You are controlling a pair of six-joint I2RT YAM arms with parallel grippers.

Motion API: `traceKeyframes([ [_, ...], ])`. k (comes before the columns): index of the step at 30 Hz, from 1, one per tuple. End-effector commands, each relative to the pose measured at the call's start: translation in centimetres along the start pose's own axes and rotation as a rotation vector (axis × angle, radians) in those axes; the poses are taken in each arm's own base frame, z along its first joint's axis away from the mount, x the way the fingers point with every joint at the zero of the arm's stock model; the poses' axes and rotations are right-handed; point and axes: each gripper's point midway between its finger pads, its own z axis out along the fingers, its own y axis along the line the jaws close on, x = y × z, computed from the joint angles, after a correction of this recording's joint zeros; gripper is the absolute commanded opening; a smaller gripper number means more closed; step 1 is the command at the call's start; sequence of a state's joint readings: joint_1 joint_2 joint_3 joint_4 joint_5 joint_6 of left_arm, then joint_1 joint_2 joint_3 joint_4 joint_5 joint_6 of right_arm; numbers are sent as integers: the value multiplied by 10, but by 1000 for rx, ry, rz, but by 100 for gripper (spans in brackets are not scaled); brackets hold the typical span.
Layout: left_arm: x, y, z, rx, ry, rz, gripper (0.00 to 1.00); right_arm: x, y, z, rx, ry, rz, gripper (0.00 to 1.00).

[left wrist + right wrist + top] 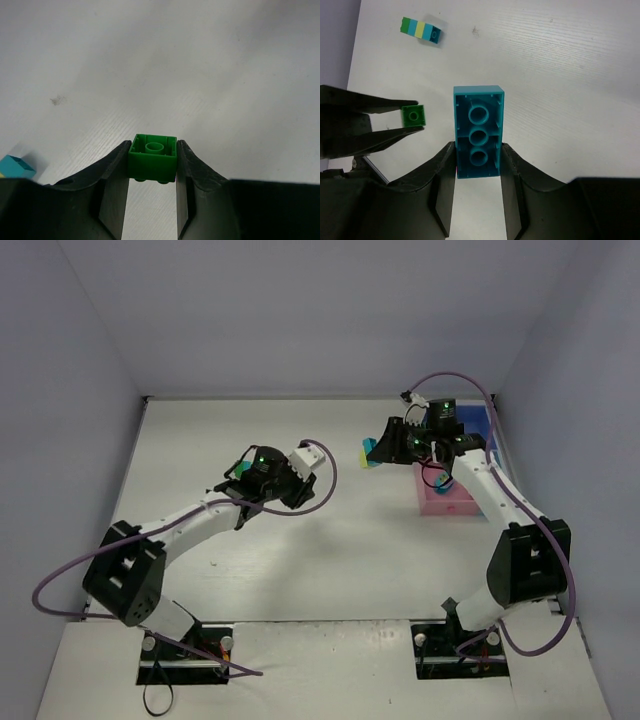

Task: Sort the legos into containers by color

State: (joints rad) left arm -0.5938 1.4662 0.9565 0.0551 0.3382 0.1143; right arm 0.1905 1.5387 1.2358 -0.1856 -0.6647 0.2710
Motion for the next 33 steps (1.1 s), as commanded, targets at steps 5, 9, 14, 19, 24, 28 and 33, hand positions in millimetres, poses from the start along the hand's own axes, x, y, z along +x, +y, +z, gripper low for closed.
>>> traceKeyframes([
  [5, 26, 16, 33, -56, 164, -92, 16, -13, 11, -16, -6, -63, -84, 0],
  [9, 41, 19, 48, -61, 220, -105, 39, -9, 9, -14, -7, -52, -87, 0],
  [14, 42, 21, 51, -59, 246, -104, 58, -4, 12, -13, -43, -32, -89, 0],
  [19, -9, 17, 19, -34, 100, 3, 68, 1, 26, -12, -132, 1, -90, 0],
  [24, -67, -1, -24, 49, -100, 18, 73, 2, 53, -19, -263, 16, -150, 0],
  [28, -97, -18, -50, 218, -200, -120, 73, -2, 80, -33, -397, 7, -243, 0],
  [33, -138, -32, -79, 427, -357, -251, 73, -16, 108, -51, -509, -44, -372, 0],
])
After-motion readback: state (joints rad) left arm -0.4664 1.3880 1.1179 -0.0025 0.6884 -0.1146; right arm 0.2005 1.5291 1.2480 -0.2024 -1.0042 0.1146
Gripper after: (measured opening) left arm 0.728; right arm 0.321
